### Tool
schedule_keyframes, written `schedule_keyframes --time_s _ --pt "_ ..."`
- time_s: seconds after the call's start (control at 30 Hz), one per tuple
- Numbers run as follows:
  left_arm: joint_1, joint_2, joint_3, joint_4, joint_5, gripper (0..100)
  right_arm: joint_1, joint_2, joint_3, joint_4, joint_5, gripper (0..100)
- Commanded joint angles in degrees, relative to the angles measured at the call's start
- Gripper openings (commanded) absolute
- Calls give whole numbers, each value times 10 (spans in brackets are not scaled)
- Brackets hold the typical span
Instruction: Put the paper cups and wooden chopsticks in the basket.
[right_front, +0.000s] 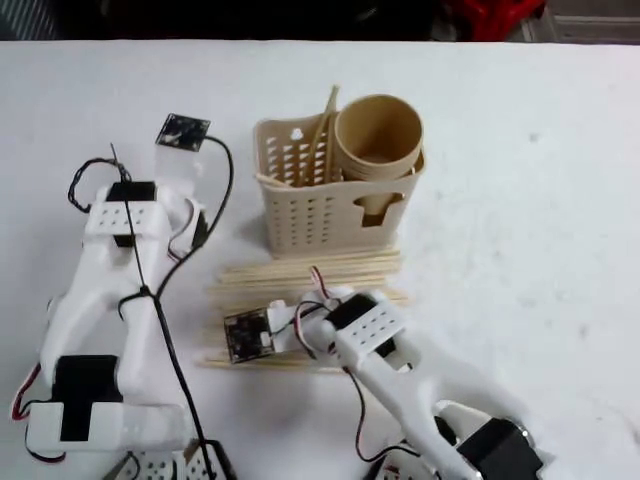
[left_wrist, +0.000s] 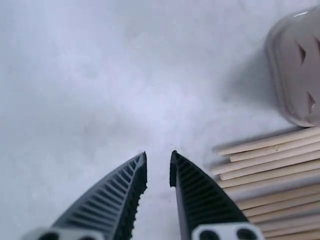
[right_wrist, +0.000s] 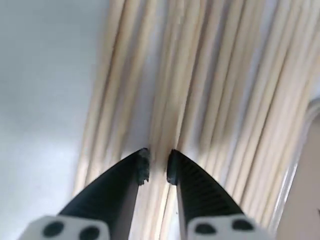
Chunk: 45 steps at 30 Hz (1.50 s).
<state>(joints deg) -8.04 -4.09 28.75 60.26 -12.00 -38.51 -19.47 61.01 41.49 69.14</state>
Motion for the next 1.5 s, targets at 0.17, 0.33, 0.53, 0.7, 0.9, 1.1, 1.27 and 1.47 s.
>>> schedule_keyframes --time_s 0.17,0.33,0.53,0.7,0.9,1.1,1.27,1.47 --pt "-4 -1 -25 -10 6 98 50 7 -80 62 -126 16" --pt "-4 -1 -25 -10 6 98 51 7 -119 73 -233 16" --pt "-4 -1 -25 -11 6 98 51 -3 -130 85 -264 16" --pt "-3 -1 -25 -14 6 98 51 -77 -121 87 -315 16" --pt "-3 -1 -11 -39 6 98 51 -296 -95 131 -382 15" --pt "-2 -1 -11 -39 6 98 52 -502 -145 185 -448 15" --pt "-2 -1 -11 -39 7 98 79 -468 -276 174 -516 15" --pt "-2 -1 -11 -39 7 98 108 -288 -425 89 -589 15"
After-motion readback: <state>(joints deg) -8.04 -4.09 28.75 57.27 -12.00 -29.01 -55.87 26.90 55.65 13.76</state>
